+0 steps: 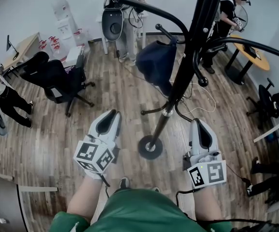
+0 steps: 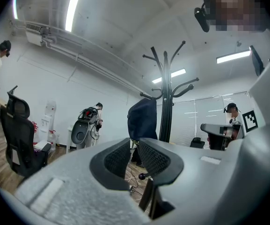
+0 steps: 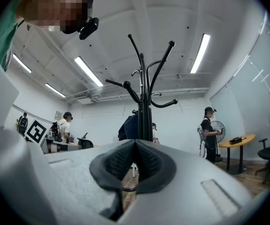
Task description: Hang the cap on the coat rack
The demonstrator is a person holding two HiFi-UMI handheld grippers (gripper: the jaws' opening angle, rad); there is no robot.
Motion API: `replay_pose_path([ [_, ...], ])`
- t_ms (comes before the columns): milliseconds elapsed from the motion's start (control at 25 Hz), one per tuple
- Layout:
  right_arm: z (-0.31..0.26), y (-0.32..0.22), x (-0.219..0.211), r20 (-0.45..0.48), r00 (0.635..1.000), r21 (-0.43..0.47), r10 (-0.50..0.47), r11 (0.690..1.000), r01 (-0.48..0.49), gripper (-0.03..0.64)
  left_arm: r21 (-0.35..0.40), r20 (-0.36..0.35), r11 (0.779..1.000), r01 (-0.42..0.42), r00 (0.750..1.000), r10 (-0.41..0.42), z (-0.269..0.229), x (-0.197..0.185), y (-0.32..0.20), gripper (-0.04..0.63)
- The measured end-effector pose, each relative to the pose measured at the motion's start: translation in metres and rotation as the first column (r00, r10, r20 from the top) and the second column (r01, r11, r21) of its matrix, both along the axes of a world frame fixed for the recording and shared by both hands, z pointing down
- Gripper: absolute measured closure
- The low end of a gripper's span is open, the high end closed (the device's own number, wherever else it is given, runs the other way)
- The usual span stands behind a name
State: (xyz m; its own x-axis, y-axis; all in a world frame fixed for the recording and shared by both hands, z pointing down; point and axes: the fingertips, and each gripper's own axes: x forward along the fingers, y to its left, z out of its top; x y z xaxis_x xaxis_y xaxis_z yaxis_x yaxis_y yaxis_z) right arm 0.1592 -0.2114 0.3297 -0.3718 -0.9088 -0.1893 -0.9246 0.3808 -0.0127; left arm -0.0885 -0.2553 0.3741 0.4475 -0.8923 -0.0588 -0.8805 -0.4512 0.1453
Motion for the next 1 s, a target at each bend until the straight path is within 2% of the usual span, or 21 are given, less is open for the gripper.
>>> replay_pose_path([
  [1000, 0.0022, -0.0004, -0.0056, 0.002, 1.0, -0.007, 0.001, 1.0, -0.001, 0.615, -0.017, 0.002, 1.0, -0.009, 1.0, 0.009, 0.0079, -0.0038, -0.0024, 0.528],
])
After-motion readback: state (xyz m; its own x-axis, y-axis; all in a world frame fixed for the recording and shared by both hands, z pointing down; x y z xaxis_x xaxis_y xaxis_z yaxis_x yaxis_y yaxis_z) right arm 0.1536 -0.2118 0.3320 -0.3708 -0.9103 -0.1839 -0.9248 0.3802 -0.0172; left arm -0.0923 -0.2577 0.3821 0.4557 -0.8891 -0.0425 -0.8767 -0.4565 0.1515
